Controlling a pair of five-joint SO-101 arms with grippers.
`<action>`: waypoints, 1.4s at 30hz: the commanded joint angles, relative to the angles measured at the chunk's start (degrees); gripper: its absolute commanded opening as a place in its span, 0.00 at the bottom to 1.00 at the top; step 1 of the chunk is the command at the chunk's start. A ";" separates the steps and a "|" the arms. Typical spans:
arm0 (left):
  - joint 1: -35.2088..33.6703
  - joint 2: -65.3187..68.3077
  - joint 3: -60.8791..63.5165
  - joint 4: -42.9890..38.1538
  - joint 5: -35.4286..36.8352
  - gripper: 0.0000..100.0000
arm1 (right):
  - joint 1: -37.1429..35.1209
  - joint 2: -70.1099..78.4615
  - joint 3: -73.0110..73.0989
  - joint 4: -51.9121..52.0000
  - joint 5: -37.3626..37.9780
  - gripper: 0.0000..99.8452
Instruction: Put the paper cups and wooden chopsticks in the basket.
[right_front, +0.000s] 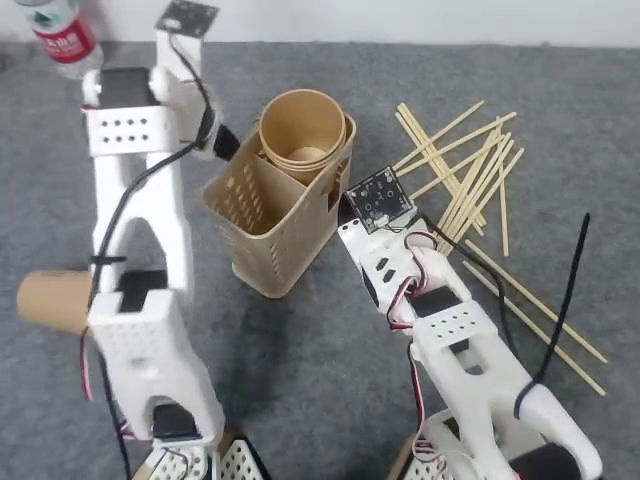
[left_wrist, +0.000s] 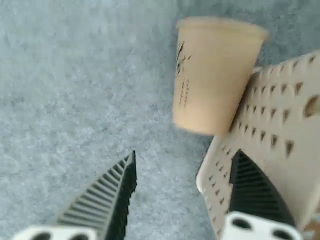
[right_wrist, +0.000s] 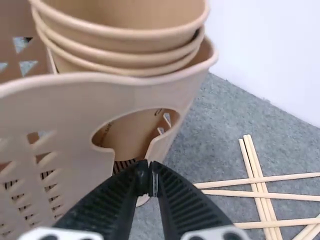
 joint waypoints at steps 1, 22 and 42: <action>-0.62 -7.74 8.84 -4.04 0.79 0.30 | 0.22 -0.48 -3.08 -0.04 0.18 0.01; 17.32 -11.52 18.59 -7.38 5.71 0.30 | 2.59 -4.00 -7.21 0.31 0.18 0.01; 15.12 -7.91 13.14 -7.12 3.96 0.30 | 6.81 3.30 -13.45 6.37 0.09 0.01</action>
